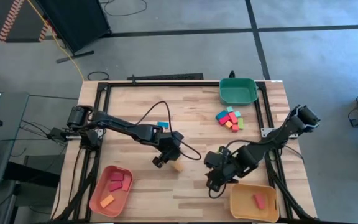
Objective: Sort blocks by size
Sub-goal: Put the large yellow rectangular block into the yellow bin
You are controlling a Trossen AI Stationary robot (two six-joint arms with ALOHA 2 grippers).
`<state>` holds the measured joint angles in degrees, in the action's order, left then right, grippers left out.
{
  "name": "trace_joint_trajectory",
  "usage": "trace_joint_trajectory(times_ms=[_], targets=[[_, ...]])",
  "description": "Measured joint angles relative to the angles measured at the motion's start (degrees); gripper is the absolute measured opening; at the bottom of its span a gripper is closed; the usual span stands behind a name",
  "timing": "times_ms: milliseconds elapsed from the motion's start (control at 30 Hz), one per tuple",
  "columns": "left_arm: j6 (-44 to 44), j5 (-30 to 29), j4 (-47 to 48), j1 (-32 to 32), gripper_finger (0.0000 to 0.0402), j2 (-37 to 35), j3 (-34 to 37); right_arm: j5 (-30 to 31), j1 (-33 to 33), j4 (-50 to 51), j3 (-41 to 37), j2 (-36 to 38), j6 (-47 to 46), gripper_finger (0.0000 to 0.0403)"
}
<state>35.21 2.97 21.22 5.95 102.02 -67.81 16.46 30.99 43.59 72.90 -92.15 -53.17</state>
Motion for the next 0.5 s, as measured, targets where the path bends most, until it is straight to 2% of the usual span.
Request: trace_joint_trajectory(times_ms=[267,500], targets=[[-2.9,-5.4,12.1,-1.0,0.0218,-8.1,-0.1,0.1,-0.8,-10.0,0.0,-9.1,11.8,0.024],[-10.0,-11.2,28.0,-4.3,0.0218,-13.5,0.0,0.1,-5.2,-19.1,0.0,-16.8,13.2,0.024]])
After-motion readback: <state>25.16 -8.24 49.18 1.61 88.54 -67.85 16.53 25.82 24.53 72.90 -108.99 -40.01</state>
